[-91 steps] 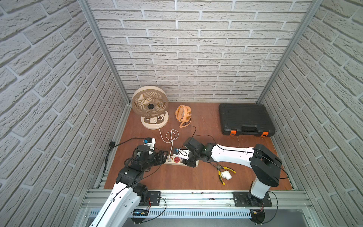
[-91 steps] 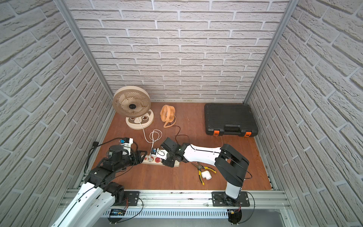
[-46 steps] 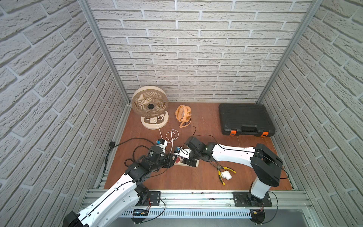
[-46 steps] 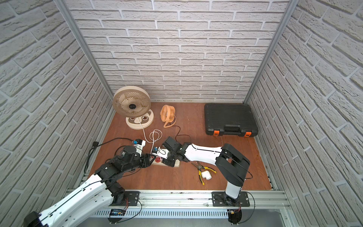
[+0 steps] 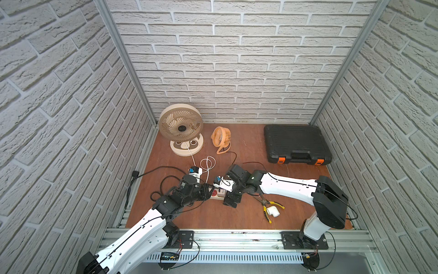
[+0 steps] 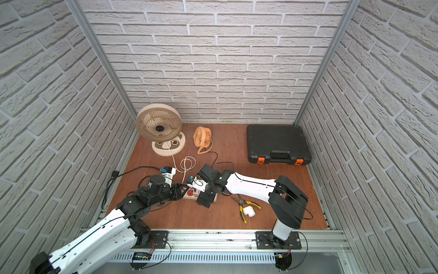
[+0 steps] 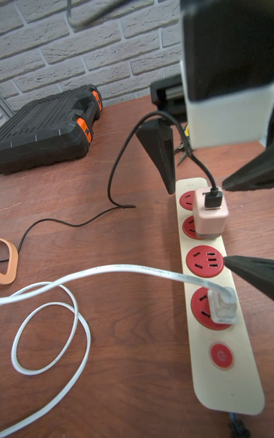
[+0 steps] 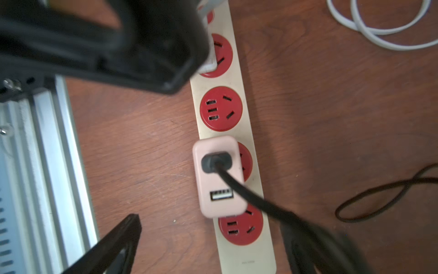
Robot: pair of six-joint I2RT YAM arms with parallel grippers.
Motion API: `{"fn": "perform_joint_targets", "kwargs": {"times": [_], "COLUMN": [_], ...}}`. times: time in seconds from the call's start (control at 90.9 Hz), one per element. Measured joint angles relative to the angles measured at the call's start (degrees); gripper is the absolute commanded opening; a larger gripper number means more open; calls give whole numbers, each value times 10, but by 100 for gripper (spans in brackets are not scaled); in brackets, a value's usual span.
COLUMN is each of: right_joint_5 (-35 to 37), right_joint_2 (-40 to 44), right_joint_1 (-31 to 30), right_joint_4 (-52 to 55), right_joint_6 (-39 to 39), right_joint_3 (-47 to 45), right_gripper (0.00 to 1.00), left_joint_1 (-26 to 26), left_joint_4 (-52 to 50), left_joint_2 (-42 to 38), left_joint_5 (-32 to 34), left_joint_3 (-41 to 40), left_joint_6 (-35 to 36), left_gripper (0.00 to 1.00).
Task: Plug the desk fan into the power strip
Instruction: Insert the plug into the socket.
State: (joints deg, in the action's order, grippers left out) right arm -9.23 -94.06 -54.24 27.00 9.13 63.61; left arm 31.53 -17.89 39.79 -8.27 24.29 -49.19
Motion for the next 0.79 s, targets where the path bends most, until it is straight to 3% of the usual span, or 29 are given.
{"fn": "perform_joint_targets", "kwargs": {"times": [0.198,0.396,0.495,0.539,0.594,0.616,0.649,0.726,0.792], "right_joint_5": [22,37,15,3,-8,-12,-16,-23,-25], "right_joint_2": [111,179,202,209,206,202,191,166,148], "right_joint_1": [0,1,10,15,21,23,25,29,29], "right_joint_4": [-13,-46,-111,-140,-159,-162,-169,-190,-207], "right_joint_6": [-73,-203,-274,-305,-336,-346,-363,-395,-413], "right_joint_3": [-43,-89,-143,-172,-191,-192,-190,-182,-177], "right_gripper": [100,100,100,83,43,34,33,41,40], "left_joint_1": [0,0,0,0,0,0,0,0,0], "left_joint_4": [4,15,26,33,40,43,49,59,70], "left_joint_2": [-6,-6,6,12,21,26,35,50,64], "left_joint_5": [0,-5,-11,-14,-19,-20,-21,-26,-30], "left_joint_3": [-1,-11,-18,-22,-26,-27,-28,-30,-32], "left_joint_6": [-6,-17,-22,-24,-27,-28,-30,-32,-35], "left_gripper": [45,39,36,35,34,33,33,32,32]}}
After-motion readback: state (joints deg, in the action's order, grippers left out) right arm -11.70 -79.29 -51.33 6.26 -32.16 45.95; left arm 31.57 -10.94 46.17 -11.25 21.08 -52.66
